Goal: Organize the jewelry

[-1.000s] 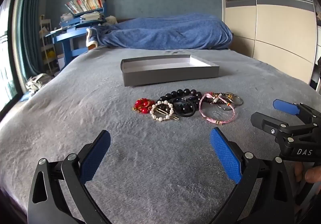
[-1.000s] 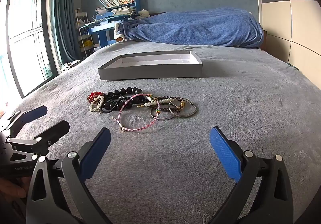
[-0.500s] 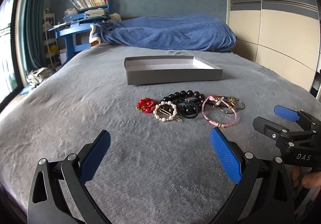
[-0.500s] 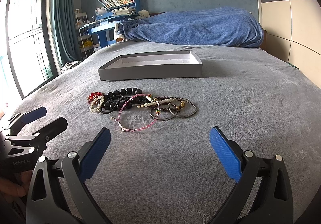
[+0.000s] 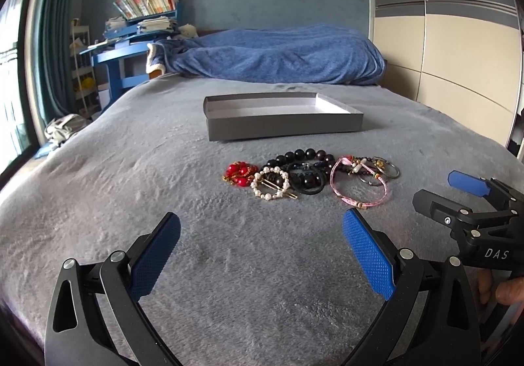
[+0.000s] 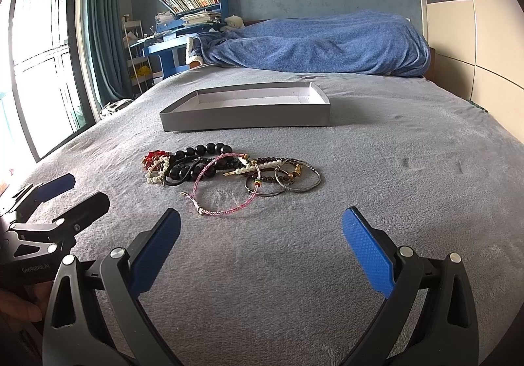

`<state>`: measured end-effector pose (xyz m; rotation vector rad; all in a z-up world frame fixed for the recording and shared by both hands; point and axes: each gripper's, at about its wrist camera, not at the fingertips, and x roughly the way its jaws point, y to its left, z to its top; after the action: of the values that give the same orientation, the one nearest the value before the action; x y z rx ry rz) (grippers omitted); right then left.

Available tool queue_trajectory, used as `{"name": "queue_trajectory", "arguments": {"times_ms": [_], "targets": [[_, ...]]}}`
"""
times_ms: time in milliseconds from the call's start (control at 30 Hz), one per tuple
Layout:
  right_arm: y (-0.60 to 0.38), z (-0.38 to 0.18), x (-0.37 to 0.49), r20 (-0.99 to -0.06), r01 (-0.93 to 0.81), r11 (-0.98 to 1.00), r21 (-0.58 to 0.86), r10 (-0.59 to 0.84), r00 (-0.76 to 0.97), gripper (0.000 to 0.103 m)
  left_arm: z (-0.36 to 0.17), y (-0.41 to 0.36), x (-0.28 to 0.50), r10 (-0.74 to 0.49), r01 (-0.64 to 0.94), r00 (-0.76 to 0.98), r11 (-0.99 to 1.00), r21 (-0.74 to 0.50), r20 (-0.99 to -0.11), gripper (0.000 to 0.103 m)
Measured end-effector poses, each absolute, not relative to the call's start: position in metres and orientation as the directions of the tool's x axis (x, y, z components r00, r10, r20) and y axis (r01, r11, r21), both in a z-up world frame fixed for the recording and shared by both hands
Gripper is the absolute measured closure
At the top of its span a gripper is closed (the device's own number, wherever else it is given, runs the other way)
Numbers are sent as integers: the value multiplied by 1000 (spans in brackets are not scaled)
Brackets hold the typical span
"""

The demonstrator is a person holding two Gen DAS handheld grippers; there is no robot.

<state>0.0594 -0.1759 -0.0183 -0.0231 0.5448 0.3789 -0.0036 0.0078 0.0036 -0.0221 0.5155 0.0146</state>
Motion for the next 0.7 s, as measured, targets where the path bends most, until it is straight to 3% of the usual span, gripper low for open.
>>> {"name": "queue_trajectory", "arguments": {"times_ms": [700], "targets": [[-174, -21, 59, -519, -355, 931, 84, 345, 782, 5, 3, 8, -3, 5, -18, 869, 1000, -21, -494, 5]]}}
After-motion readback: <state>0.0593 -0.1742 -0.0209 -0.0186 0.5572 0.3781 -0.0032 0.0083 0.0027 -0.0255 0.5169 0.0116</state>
